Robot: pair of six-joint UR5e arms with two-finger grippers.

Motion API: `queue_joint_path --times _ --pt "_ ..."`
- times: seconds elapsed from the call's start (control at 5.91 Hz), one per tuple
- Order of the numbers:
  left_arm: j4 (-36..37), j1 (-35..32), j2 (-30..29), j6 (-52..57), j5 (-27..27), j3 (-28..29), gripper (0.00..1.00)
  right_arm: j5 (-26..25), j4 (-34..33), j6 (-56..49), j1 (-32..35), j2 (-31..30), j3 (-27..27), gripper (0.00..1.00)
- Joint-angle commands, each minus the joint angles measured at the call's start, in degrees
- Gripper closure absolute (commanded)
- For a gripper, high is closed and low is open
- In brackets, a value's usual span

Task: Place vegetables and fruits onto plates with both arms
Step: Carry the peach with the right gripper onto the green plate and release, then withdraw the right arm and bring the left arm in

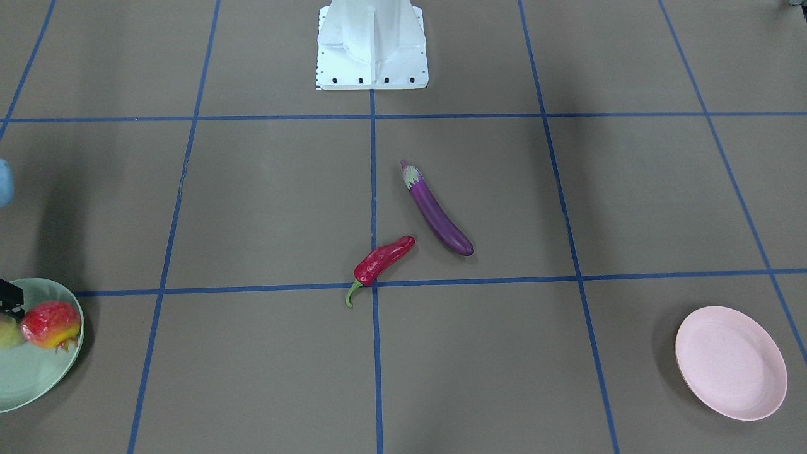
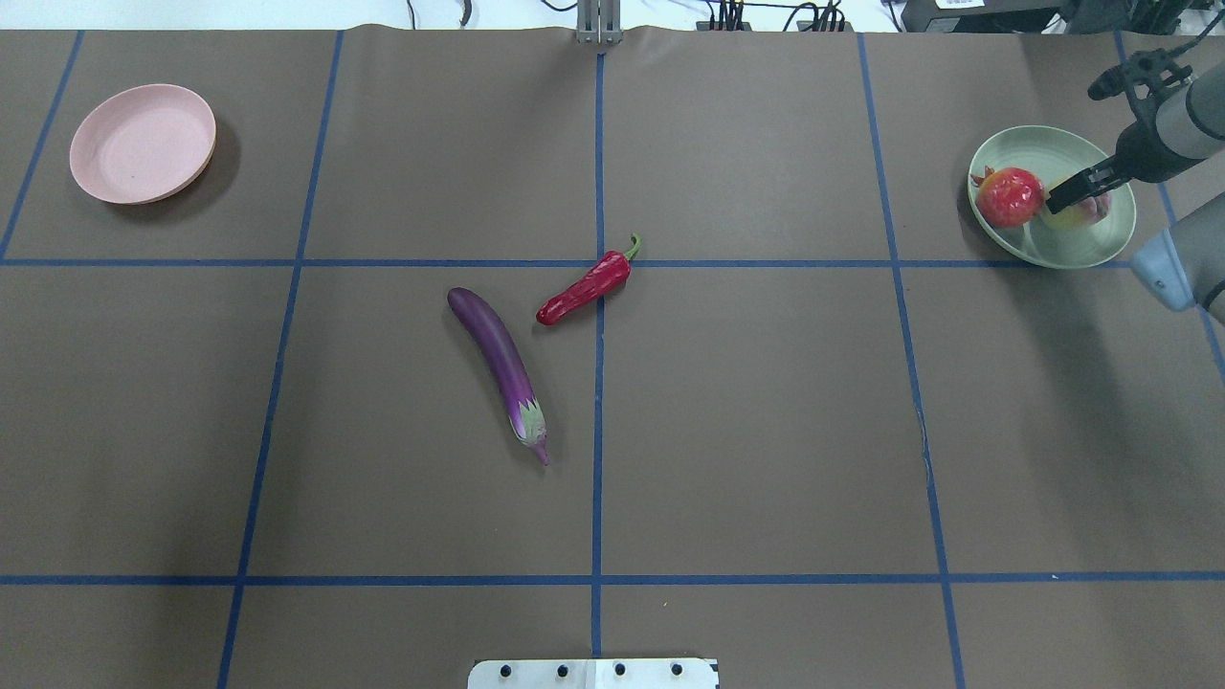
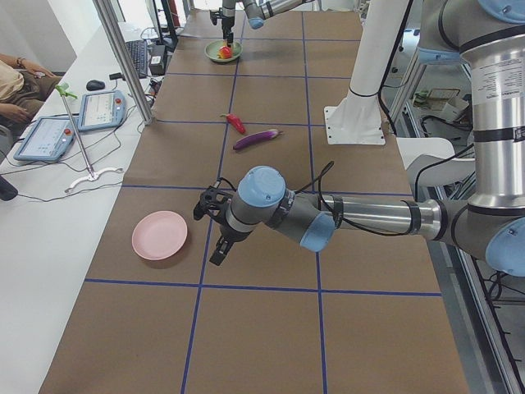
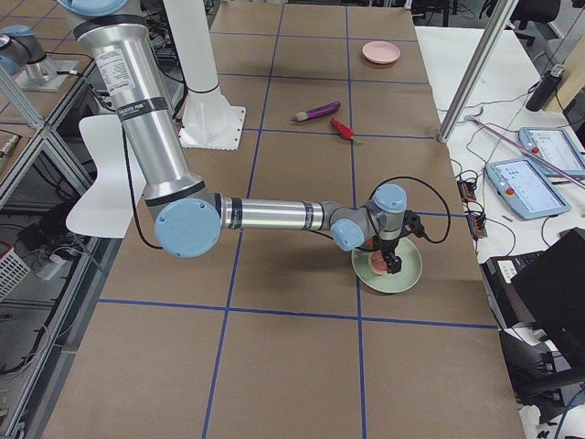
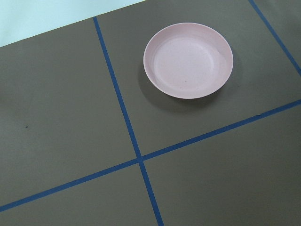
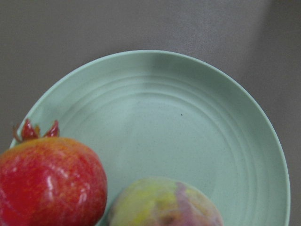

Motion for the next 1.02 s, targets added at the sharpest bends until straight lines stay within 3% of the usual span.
queue_joint_path --times 0.0,0.17,0.34,0.51,0.68,0.85 --pt "-0.04 0.14 -0.09 -0.02 -0.09 -0.18 0.0 7.44 -2.28 1.69 9.9 -1.85 3.61 0.01" --pt "0.04 0.84 -0.26 -0.1 -3.22 0.0 0.0 10.21 -10.76 -5.9 13.72 -1.76 5.45 0.01" --pt "-0.22 0.94 0.08 -0.02 -6.99 -0.09 0.0 11.11 -23.81 -12.76 17.59 -1.42 10.08 0.0" --pt "-0.39 1.02 0.0 -0.1 -7.2 0.26 0.0 11.64 -40.99 -13.35 20.41 -0.72 17.0 0.0" --pt "-0.4 1.02 0.09 -0.45 -9.82 1.48 0.0 10.86 -48.56 -13.53 21.74 -3.58 23.42 0.0" --pt "-0.83 1.02 0.0 -2.89 -10.54 0.62 0.0 7.2 -45.07 -13.53 21.41 -11.61 27.4 0.0"
